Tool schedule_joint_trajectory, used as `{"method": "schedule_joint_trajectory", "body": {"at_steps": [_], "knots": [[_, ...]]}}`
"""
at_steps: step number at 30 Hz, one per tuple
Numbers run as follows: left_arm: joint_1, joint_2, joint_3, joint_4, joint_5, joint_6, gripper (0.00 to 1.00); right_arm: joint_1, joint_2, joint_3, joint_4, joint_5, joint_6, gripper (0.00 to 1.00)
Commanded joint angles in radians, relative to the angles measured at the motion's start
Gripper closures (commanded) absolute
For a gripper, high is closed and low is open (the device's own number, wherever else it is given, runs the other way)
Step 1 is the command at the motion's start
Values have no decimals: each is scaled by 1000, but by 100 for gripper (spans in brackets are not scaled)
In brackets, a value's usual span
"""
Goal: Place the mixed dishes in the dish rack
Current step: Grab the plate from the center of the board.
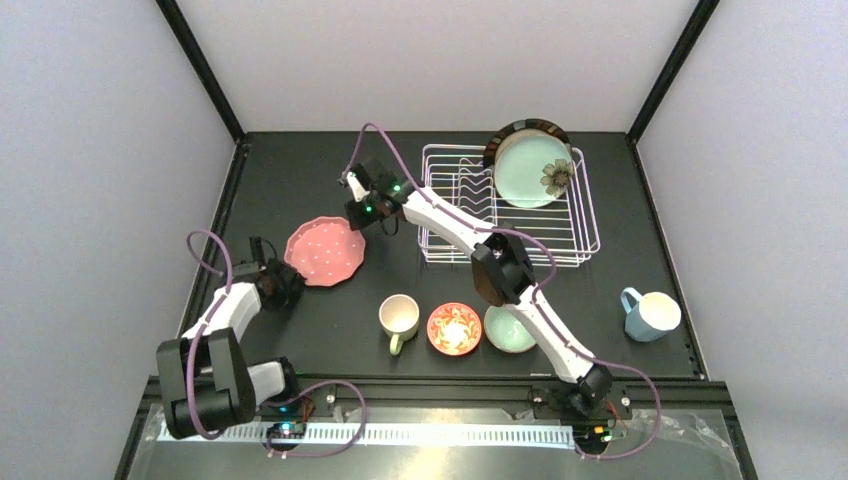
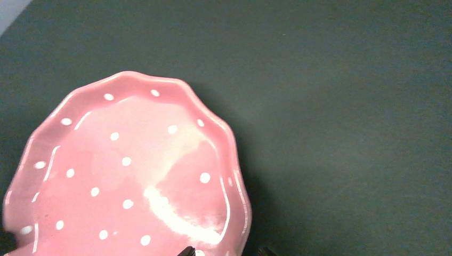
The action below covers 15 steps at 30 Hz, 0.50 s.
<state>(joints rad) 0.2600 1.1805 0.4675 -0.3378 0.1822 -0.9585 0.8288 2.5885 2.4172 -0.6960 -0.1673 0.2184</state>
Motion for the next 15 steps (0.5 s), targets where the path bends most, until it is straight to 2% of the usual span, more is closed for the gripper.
{"method": "schedule_joint_trajectory", "body": {"at_steps": [1, 9, 15], "knots": [[6, 29, -3, 34, -20, -11, 16, -4, 21, 10, 5, -97, 2, 32], [5, 68, 6, 69, -12, -14, 16, -5, 56, 12, 18, -140, 35, 32], [6, 104, 32, 47, -22, 13, 18, -10, 69, 22, 21, -96, 54, 32]]}}
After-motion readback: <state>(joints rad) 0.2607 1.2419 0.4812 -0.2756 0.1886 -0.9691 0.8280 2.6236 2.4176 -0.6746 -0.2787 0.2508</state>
